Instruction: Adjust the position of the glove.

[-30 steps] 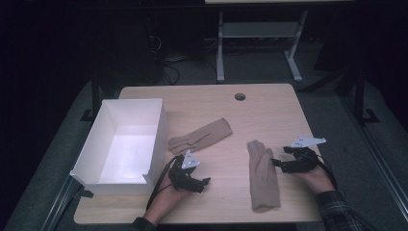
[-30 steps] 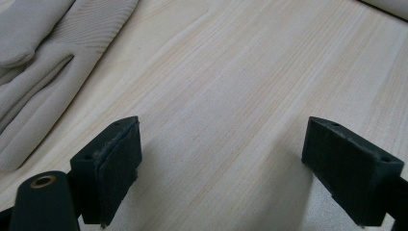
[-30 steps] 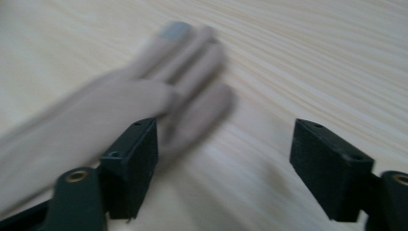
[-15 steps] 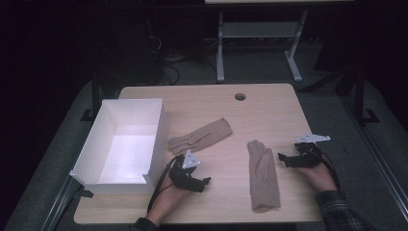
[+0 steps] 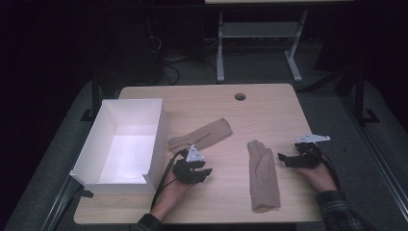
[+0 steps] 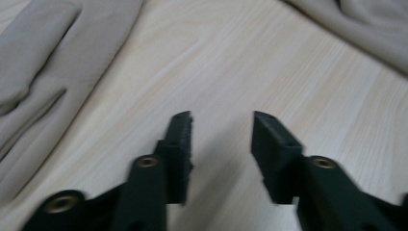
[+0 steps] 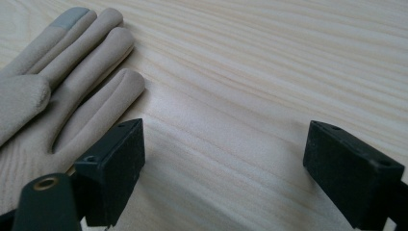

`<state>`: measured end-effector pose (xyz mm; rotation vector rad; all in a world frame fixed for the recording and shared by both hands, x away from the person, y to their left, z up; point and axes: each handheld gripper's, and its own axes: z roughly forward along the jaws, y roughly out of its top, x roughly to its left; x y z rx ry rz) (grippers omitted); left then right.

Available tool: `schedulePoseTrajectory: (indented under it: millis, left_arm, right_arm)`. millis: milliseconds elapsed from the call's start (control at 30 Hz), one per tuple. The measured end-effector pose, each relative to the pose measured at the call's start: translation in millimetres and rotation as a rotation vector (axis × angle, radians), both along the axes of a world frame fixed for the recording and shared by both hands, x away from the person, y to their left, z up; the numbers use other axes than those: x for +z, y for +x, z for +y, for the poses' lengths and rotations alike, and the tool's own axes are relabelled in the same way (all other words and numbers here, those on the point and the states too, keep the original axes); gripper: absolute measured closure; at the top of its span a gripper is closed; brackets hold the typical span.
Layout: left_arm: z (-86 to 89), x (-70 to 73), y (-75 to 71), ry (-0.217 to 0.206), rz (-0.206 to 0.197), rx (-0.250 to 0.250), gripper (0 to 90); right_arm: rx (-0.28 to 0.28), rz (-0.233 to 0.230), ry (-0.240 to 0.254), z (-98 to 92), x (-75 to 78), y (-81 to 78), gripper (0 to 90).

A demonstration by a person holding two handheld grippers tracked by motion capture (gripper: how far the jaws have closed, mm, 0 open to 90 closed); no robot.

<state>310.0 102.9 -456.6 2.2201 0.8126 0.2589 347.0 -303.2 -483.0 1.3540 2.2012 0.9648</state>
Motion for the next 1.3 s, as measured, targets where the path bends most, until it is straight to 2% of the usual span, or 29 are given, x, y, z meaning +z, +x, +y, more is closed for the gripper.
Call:
schedulePoseTrajectory:
  millis: [100, 200, 300, 500, 600, 633, 700, 867, 900, 1000, 1067, 1300]
  left_arm:
    - [-4.7, 1.4, 6.3, -0.004, 0.011, -0.006, 81.2]
    - [-9.3, 3.8, 14.1, 0.006, 0.012, -0.019, 89.5]
    - [-12.6, 6.1, 24.7, 0.015, 0.004, -0.009, 89.6]
    - [-20.1, 7.9, 48.4, -0.012, 0.0, 0.019, 89.6]
    - [-23.9, 7.4, 60.7, 0.001, -0.016, 0.022, 89.6]
    - [-25.5, 7.0, 64.2, -0.012, -0.012, 0.032, 89.7]
    - [-27.8, 7.5, 72.1, -0.007, -0.019, 0.036, 89.6]
    - [-32.9, 9.1, 92.2, -0.021, -0.024, 0.064, 89.6]
    - [-34.3, 9.6, 96.1, -0.012, -0.031, 0.062, 89.6]
    - [-39.4, 9.4, 107.0, -0.024, -0.03, 0.074, 89.7]
    - [-42.2, 9.3, 114.0, -0.033, -0.021, 0.077, 89.7]
    - [-52.1, 2.4, 133.0, -0.025, -0.019, 0.065, 89.7]
  right_arm:
    - [0.002, -0.001, 0.0, 0.1, -0.1, 0.0, 14.1]
    - [0.003, 0.0, 0.001, 0.3, 0.0, -0.1, 14.0]
    - [0.006, 0.0, 0.001, 0.3, 0.0, -0.2, 14.1]
    - [0.012, -0.001, -0.003, 0.1, 0.0, -0.1, 14.1]
    - [0.012, -0.001, -0.003, 0.1, -0.1, -0.1, 14.0]
    - [0.011, -0.001, -0.003, 0.1, 0.0, -0.1, 14.0]
    - [0.012, -0.001, -0.003, 0.1, -0.1, -0.1, 14.0]
    - [0.011, -0.001, -0.003, 0.2, -0.1, -0.1, 14.0]
    - [0.01, -0.001, -0.002, 0.3, 0.0, -0.1, 14.0]
    - [0.01, -0.001, -0.002, 0.3, -0.1, -0.1, 14.0]
    - [0.01, -0.001, -0.002, 0.3, -0.1, -0.1, 14.0]
    - [0.009, -0.001, -0.002, 0.5, -0.1, -0.1, 14.0]
